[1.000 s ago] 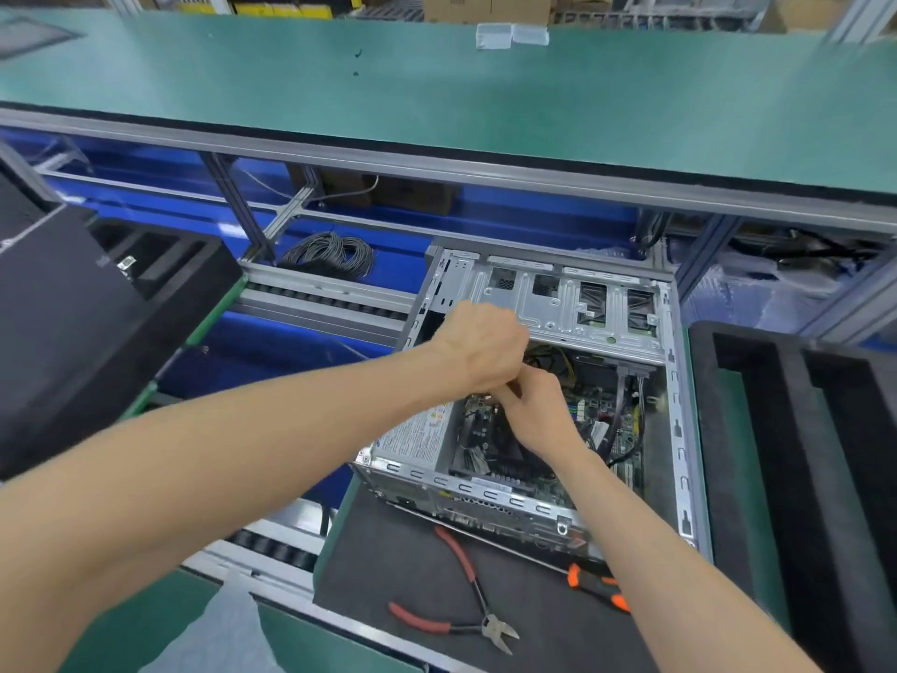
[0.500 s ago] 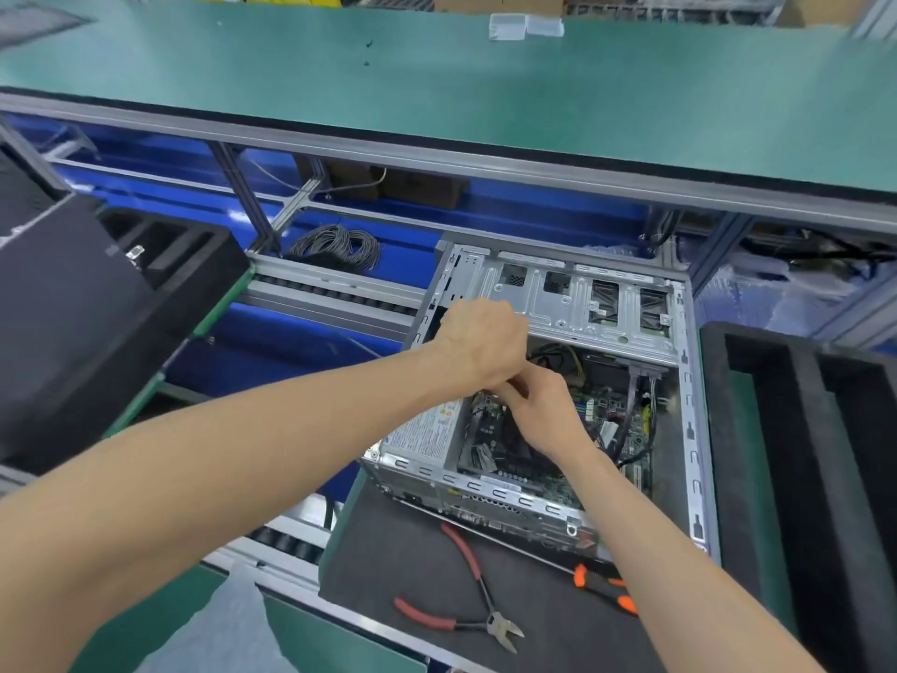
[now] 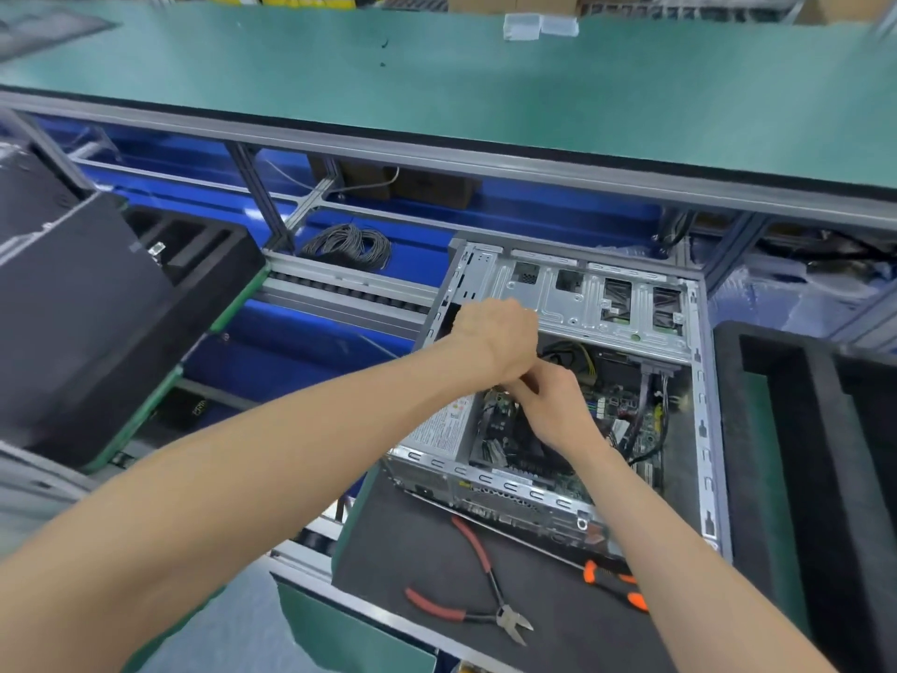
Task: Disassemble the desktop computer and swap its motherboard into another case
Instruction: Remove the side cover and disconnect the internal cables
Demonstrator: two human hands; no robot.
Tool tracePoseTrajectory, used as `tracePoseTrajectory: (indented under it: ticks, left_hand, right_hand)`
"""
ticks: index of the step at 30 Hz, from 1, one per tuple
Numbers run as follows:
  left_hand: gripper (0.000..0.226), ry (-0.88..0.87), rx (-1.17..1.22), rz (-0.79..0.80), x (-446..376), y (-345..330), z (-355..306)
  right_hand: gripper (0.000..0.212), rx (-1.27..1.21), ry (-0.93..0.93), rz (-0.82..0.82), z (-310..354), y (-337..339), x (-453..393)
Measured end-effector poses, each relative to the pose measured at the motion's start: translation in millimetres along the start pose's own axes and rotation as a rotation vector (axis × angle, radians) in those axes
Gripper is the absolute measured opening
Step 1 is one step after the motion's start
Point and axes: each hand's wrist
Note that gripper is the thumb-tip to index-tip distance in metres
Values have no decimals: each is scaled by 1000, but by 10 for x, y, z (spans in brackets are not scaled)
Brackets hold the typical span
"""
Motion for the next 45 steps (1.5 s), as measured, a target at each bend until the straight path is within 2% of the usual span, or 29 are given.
tracePoseTrajectory:
  ticks: [3, 7, 16, 24, 33, 38, 40, 43, 45]
  left_hand:
    - [9, -194, 179, 30, 121, 120, 185]
    - [11, -325, 204, 33, 265, 194, 339]
    - [11, -340, 264, 69, 368, 18, 336]
    - [17, -338, 280, 45, 340, -27, 342]
    - [13, -333, 287, 67, 385, -32, 374]
    - [20, -466, 179, -6, 447, -92, 401]
    - [20, -523, 97, -74, 468, -144, 385]
    - [32, -502, 14, -168, 464, -186, 366]
    - [40, -457, -24, -185, 446, -176, 369]
  right_hand:
    - [15, -46, 12, -4, 42, 52, 32]
    - [18, -58, 42, 44, 75, 94, 112]
    - [7, 5, 18, 136, 53, 62, 181]
    - [10, 1, -6, 142, 79, 50, 190]
    - [11, 53, 22, 162, 56, 47, 192]
    - [29, 55, 16, 174, 22, 34, 199]
    - [28, 32, 11, 160, 30, 37, 200]
    - [25, 10, 21, 142, 79, 42, 196]
    - [32, 21, 53, 153, 116, 34, 192]
Point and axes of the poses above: each hand's wrist, its own x-axis away from the middle knuckle, its own y-axis out of the back of the hand, z = x × y, and after that the axes turned 12 degrees about y, right-handed
